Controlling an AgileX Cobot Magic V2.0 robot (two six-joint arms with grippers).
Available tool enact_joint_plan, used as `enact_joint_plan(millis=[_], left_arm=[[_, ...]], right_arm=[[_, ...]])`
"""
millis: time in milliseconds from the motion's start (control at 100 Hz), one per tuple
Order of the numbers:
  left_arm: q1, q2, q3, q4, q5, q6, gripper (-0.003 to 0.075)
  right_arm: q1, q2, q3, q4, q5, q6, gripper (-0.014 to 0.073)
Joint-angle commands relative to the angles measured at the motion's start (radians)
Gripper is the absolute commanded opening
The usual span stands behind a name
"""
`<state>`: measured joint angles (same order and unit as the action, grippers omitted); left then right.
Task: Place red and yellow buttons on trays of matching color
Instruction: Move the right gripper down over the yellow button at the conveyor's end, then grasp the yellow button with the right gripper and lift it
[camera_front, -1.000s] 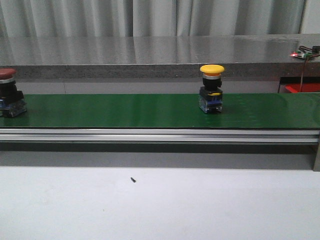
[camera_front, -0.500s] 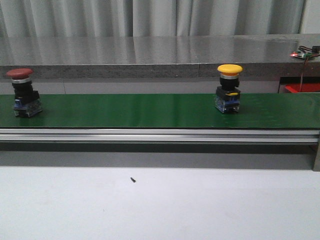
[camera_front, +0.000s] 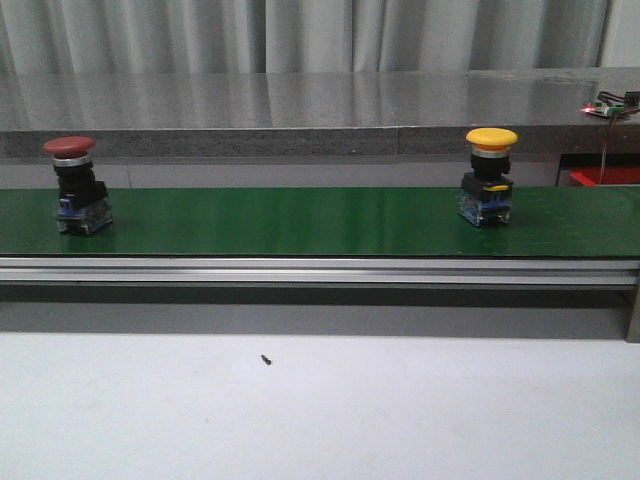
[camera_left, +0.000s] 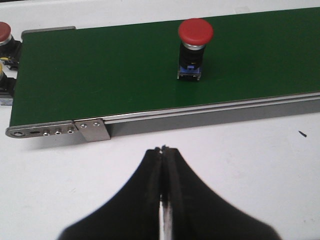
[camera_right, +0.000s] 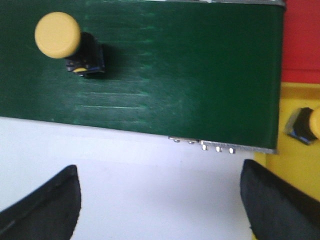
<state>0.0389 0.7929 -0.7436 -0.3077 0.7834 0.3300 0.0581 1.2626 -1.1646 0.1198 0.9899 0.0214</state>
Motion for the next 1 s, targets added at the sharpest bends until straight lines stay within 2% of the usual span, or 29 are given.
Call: enact_joint_plan(millis=[0, 230, 450, 630, 910, 990], left_arm=[[-0.008, -0.005, -0.025, -0.018, -0.065, 0.002, -0.0020], [-0.008, -0.005, -0.025, -0.018, -0.063, 0.002, -0.0020], [-0.008, -0.005, -0.025, -0.011, -0.063, 0.002, -0.0020], [-0.008, -0.005, -0.025, -0.009, -0.061, 0.002, -0.0020], [-0.008, -0.005, -0.025, -0.009, -0.057, 0.002, -0.0020], [-0.008, -0.005, -0.025, -0.009, -0.055, 0.002, -0.0020]], right_arm=[[0.032, 0.048, -0.108, 0.012, 0.011, -0.007, 0.0644], [0.116, 0.240, -0.323, 0.007, 0.100, -0.008, 0.0644], [0.127, 0.404, -0.458, 0.006, 0.150, -0.021, 0.0644], [0.127, 0.494, -0.489, 0.003, 0.158, -0.067, 0.0644], [0.126, 0.569, -0.490, -0.082, 0.157, -0.067, 0.0644], [0.126, 0.581, -0.490, -0.083, 0.160, -0.067, 0.0613]])
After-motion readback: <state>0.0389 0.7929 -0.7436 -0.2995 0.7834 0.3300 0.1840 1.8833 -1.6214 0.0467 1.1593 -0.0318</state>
